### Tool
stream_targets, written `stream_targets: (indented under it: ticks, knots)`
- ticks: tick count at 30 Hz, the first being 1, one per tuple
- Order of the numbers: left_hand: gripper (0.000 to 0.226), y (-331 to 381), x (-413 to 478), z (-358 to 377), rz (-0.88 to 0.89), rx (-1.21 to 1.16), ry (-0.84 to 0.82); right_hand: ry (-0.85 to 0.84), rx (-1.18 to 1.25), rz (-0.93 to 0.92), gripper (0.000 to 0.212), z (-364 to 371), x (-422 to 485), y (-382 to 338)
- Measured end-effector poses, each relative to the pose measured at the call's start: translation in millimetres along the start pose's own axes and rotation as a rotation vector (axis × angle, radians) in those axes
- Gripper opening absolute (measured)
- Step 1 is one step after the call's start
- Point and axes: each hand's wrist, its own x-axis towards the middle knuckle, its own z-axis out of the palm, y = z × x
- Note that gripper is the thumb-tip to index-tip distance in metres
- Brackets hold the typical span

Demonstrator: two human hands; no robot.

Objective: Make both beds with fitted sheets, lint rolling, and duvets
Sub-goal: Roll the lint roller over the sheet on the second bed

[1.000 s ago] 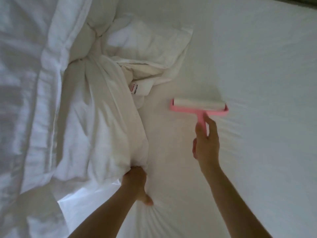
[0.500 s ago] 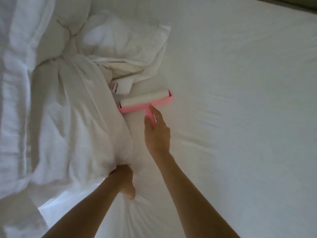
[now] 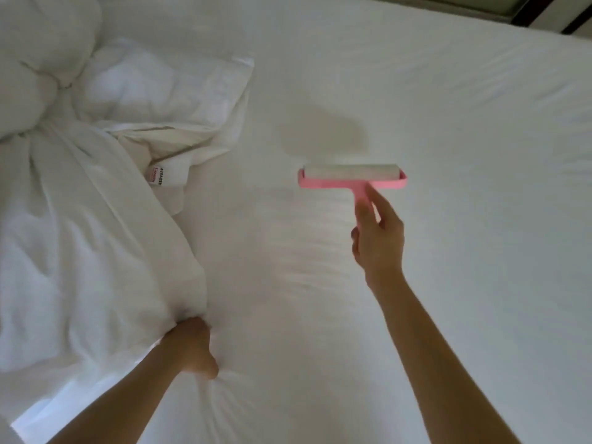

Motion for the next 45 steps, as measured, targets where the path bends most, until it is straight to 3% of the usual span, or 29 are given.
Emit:
stream_targets:
  ticks: [3,6,9,14,17,19,22,25,29,34,39,42,45]
  knots:
    - [0.073,0,6,4,0.006,-0.012,0.009,0.019,0.013,0.098,0.037,-2,82,-30]
    - [0.077,-2,8,8,0.018,-0.040,0.035,-0.049,0.052,0.178,0.037,-17,92,-10]
    - [0.081,-1,4,9,0.033,-0.064,0.075,-0.068,0.009,0.156,0.034,-32,32,34]
    - [0.087,1,1,6,0.054,-0.113,0.093,-0.045,-0.174,0.114,0.027,-77,-145,138]
    - [0.088,5,0,4,0.039,-0.114,0.087,-0.052,-0.298,0.089,0.024,-100,-207,146]
    - [0.087,6,0,4,0.018,-0.093,0.082,-0.039,-0.207,0.161,0.025,-103,-203,124]
    - [0.086,6,0,5,0.002,-0.068,0.092,0.124,0.132,0.150,0.025,-91,-127,60]
    - [0.085,6,0,5,-0.013,-0.070,0.076,0.184,0.125,0.075,0.024,-74,-21,19]
    - [0.085,7,-1,5,-0.048,-0.073,0.083,0.170,0.128,0.157,0.037,-76,72,18]
    - [0.073,11,-4,1,-0.086,-0.027,0.039,0.177,-0.036,0.126,0.031,-101,-34,96]
    - [0.070,15,-12,0,-0.101,-0.073,0.066,0.098,-0.103,0.239,0.027,-136,-171,134]
    - [0.079,18,-20,2,-0.142,-0.143,0.086,0.084,-0.060,0.334,0.022,-133,-144,111]
    - [0.075,25,-28,6,-0.207,-0.225,0.111,0.086,0.005,0.311,0.026,-114,-48,76]
